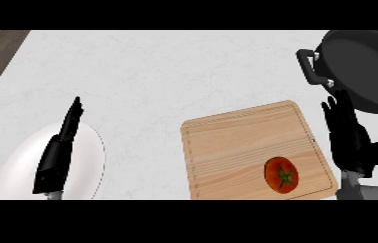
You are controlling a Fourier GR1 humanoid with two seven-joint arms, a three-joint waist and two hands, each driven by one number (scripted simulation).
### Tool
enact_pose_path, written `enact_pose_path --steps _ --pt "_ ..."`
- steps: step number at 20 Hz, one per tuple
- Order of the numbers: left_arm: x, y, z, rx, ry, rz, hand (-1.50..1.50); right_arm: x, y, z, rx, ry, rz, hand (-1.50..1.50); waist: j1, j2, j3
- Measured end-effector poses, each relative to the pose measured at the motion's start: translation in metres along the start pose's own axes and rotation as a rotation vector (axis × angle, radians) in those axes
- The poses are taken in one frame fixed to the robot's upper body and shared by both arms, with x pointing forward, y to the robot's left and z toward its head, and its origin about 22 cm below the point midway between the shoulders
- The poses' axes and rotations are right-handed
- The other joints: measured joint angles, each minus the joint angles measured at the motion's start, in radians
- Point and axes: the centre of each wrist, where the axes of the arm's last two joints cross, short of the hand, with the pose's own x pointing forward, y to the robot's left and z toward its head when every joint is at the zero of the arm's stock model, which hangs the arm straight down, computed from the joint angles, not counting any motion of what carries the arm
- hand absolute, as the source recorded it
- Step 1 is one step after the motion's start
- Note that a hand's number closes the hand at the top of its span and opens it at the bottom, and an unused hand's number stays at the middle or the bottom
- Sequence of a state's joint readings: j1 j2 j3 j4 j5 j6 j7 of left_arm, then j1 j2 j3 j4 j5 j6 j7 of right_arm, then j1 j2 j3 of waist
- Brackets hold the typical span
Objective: Pick the tomato from the cutting board and place it in the pot
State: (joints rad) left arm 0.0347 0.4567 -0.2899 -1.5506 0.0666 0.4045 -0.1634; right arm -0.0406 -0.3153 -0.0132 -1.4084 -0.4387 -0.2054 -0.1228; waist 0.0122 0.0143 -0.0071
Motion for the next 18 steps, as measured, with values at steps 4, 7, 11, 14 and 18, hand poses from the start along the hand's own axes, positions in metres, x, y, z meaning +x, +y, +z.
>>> enact_pose_path --steps 4,7,11,14,18 --pt "0.009 -0.005 -0.007 -0.015 0.037 0.094 0.0 0.017 0.036 -0.002 0.295 -0.064 0.0 -1.5 -0.002 -0.011 0.004" --pt "0.018 -0.017 -0.013 -0.044 0.072 0.186 0.0 0.045 0.065 -0.005 0.564 -0.194 0.102 1.5 0.005 -0.028 -0.006" --pt "0.026 -0.023 -0.017 -0.057 0.148 0.299 0.0 0.071 0.057 -0.001 0.573 -0.491 0.336 -1.5 -0.034 -0.033 0.0" --pt "0.034 -0.022 -0.022 -0.057 0.188 0.344 0.0 0.075 0.045 0.019 0.616 -0.682 0.387 -1.5 -0.057 -0.032 0.005" --pt "0.044 -0.014 -0.03 -0.06 0.21 0.372 0.0 0.086 0.013 0.049 0.659 -0.804 0.521 -1.5 -0.065 -0.029 0.007"
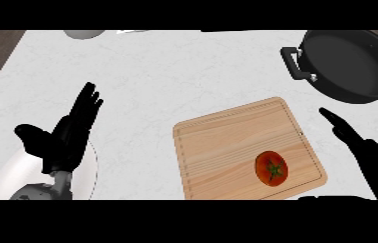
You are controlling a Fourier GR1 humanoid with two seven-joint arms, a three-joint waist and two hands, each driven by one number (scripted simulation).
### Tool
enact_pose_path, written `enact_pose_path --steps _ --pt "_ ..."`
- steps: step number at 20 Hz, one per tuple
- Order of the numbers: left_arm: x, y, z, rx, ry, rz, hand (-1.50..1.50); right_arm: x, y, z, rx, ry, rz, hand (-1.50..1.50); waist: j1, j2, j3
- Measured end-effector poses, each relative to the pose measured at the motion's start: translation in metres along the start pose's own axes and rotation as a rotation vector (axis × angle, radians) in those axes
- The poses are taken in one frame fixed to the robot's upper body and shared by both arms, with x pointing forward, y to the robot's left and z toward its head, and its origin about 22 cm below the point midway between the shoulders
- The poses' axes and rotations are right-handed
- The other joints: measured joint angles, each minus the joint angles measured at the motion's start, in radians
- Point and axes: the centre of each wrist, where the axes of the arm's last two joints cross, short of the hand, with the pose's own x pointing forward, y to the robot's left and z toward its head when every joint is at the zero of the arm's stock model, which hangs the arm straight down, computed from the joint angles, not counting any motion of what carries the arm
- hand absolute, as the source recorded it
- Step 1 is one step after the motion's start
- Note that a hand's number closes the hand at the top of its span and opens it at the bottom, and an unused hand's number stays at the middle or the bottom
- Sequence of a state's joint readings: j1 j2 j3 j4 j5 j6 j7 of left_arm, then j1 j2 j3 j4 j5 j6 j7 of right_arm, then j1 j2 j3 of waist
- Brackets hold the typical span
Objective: Pick the tomato from the cutting board and place it in the pot
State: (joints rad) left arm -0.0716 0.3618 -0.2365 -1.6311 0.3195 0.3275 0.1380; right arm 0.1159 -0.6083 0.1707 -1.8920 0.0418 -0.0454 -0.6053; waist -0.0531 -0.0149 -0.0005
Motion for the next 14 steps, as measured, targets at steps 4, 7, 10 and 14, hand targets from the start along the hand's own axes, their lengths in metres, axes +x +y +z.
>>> enact_pose_path --steps 4,7,10,14 --pt "0.006 -0.002 -0.001 0.001 0.01 0.013 0.0 0.026 -0.033 0.018 0.103 0.036 0.179 -1.5 -0.004 0.002 -0.001" --pt "0.007 0.0 -0.002 0.003 0.012 0.013 0.0 0.054 -0.052 0.018 0.183 0.068 0.275 -1.5 -0.005 0.002 -0.002" --pt "0.012 -0.006 -0.002 -0.004 0.014 0.016 0.0 0.08 -0.062 0.014 0.264 0.131 0.354 -1.5 0.002 0.004 -0.002" --pt "0.019 -0.006 -0.004 -0.018 0.011 0.012 0.0 0.113 -0.062 0.007 0.352 0.233 0.425 -1.5 0.011 0.006 -0.002"
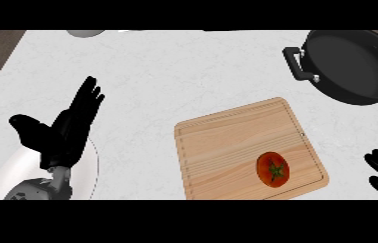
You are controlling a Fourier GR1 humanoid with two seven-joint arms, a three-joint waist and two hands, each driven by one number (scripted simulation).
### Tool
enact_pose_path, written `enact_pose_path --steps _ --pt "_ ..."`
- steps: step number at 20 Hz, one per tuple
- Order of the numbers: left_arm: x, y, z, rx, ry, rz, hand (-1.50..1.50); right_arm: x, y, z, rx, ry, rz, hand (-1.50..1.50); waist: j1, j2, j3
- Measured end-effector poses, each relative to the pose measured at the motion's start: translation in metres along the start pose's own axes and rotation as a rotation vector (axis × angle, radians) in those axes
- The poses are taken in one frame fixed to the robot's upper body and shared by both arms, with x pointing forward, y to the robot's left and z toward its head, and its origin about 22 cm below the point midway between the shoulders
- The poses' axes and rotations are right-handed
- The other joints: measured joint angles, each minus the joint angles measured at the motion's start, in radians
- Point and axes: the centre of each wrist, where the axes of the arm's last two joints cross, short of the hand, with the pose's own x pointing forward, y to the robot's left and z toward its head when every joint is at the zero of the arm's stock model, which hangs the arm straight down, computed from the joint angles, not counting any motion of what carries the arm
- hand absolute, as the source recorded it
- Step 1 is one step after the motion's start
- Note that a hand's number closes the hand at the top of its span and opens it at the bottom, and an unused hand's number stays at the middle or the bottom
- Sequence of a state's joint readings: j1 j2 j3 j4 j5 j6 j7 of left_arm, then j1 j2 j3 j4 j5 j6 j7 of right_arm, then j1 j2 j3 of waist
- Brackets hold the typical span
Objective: Pick the tomato from the cutting board and place it in the pot
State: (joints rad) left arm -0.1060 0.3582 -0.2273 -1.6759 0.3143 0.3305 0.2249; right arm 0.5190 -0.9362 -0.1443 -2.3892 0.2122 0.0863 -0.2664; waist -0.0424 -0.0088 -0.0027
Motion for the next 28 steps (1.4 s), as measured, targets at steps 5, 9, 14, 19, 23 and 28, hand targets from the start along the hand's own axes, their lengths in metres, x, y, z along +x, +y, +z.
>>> enact_pose_path --steps 5,9,14,19,23,28 --pt "0.006 -0.002 -0.004 -0.012 0.001 0.001 0.0 0.007 0.0 -0.001 0.085 0.157 -0.018 -1.5 0.019 0.004 0.001" --pt "0.005 -0.006 -0.006 -0.022 -0.006 -0.002 0.0 0.008 0.004 -0.006 0.11 0.228 -0.044 -1.5 0.032 0.007 0.001" --pt "0.005 -0.011 -0.002 -0.032 -0.003 -0.002 0.0 0.01 0.014 -0.014 0.169 0.298 -0.067 -1.5 0.04 0.008 0.002" --pt "0.012 -0.009 -0.004 -0.039 -0.009 -0.003 0.0 0.005 0.025 -0.02 0.224 0.358 -0.004 -1.5 0.044 0.008 0.002" --pt "0.009 -0.011 -0.005 -0.04 -0.004 -0.001 0.0 0.008 0.043 -0.024 0.228 0.383 0.014 -1.5 0.041 0.008 0.002" --pt "0.005 -0.009 -0.004 -0.034 0.002 -0.004 0.0 0.014 0.058 -0.029 0.201 0.379 -0.007 -1.5 0.038 0.007 0.002"
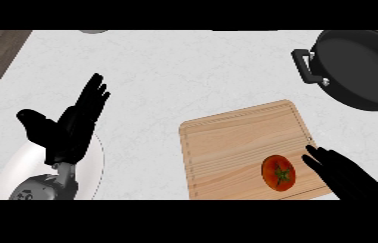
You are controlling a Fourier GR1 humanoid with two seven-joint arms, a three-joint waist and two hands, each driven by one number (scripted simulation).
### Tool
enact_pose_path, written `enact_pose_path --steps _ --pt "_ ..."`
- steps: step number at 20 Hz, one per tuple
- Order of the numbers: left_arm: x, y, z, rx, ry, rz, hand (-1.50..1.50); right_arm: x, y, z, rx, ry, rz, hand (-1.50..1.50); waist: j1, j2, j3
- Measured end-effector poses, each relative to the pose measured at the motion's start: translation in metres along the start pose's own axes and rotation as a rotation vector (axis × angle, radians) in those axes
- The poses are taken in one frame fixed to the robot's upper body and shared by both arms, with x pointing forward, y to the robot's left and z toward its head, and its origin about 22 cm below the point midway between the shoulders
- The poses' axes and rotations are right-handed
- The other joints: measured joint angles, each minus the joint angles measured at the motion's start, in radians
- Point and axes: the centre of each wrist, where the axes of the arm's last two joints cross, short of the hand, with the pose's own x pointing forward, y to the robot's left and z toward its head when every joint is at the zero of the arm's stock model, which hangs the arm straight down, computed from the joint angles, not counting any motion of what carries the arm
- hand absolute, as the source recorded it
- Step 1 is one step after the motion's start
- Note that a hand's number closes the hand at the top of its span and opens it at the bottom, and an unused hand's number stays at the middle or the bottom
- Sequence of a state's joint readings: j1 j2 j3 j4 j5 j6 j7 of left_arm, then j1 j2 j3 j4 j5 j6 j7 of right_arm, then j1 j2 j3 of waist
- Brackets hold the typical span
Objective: Pick the tomato from the cutting board and place it in the pot
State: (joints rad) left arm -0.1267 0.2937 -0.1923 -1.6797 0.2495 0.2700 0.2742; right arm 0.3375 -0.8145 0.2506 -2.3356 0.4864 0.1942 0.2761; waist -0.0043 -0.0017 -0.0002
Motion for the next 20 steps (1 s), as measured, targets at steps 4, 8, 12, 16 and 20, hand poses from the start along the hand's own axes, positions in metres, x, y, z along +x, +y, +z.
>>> enact_pose_path --steps 4,8,12,16,20 --pt "0.004 -0.001 -0.001 0.0 0.0 0.003 0.0 0.002 0.007 0.0 -0.007 -0.01 -0.011 -1.5 -0.003 -0.001 0.0" --pt "0.003 0.004 -0.008 0.007 -0.002 0.006 0.0 0.008 0.018 -0.006 -0.012 0.012 -0.011 -1.5 -0.002 0.0 0.0" --pt "0.0 -0.001 -0.009 0.0 -0.004 0.005 0.0 0.018 0.024 -0.016 -0.027 0.059 0.04 -1.5 0.002 0.001 0.0" --pt "-0.004 0.002 -0.006 -0.002 -0.005 0.004 0.0 0.023 0.032 -0.027 -0.031 0.105 0.092 -1.5 0.004 0.001 0.0" --pt "0.002 -0.003 -0.001 0.002 -0.002 0.007 0.0 0.027 0.039 -0.041 -0.02 0.123 0.125 -1.5 0.005 0.001 0.0"
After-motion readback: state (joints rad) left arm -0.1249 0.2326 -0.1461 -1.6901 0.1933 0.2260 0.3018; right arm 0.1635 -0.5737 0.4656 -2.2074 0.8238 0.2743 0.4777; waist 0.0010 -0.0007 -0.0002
